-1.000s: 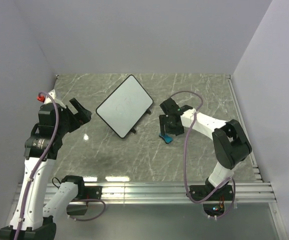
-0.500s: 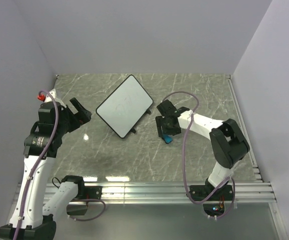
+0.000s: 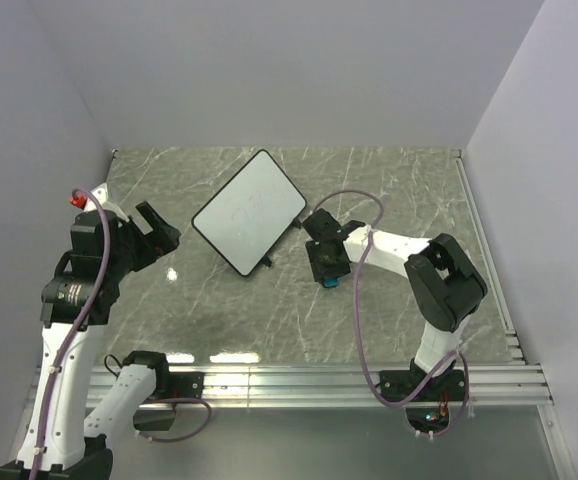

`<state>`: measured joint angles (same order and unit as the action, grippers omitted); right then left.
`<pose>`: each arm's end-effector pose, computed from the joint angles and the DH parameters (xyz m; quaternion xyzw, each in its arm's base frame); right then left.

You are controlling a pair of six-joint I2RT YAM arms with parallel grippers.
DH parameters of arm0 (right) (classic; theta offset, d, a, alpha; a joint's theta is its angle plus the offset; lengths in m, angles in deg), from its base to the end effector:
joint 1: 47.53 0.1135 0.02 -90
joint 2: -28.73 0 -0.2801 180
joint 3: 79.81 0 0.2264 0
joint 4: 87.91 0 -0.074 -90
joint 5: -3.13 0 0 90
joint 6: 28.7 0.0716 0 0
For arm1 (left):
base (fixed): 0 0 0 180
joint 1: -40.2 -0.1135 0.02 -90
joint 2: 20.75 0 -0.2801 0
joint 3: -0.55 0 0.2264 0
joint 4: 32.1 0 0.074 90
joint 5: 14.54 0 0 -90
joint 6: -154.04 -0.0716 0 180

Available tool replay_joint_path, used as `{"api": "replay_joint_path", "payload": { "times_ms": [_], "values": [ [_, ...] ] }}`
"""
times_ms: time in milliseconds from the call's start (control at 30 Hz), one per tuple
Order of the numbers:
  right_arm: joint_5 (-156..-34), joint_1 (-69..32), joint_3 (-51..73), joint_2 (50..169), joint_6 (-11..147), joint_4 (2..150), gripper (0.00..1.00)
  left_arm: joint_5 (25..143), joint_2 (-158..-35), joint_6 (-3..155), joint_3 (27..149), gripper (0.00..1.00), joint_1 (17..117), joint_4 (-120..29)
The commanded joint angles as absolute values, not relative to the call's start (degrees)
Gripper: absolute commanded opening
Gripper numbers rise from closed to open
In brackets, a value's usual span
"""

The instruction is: Erase the whiteboard

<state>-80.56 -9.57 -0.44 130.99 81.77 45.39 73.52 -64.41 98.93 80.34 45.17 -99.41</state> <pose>0.2719 0.2021 0.1631 -0.1398 0.9727 0.0391 0.1808 0.1245 -0.0084 0.3650 -0.2329 0.8393 -0.1535 0.4666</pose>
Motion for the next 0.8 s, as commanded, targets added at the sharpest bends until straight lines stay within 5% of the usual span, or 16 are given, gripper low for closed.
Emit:
{"api": "replay_joint_path", "payload": {
  "times_ms": [0,200,633,767],
  "values": [
    [-78.52,-9.56,-1.78,132.35,82.92,46.49,0.52,73.61,-63.99,98.05,81.4,0.98,45.38,-98.45],
    [-80.18,-9.56,0.68,135.08,83.27,43.25,0.06,76.42,-69.51,98.32,82.0,0.93,45.47,-92.66],
    [-94.77,-9.47,23.51,124.0,93.01,37.87,0.0,87.67,-91.04,94.2,89.64,0.99,46.44,-72.35],
    [-101.53,-9.47,30.37,127.68,96.97,38.67,0.0,92.06,-100.61,90.15,92.9,0.83,46.26,-68.84]
  ]
}}
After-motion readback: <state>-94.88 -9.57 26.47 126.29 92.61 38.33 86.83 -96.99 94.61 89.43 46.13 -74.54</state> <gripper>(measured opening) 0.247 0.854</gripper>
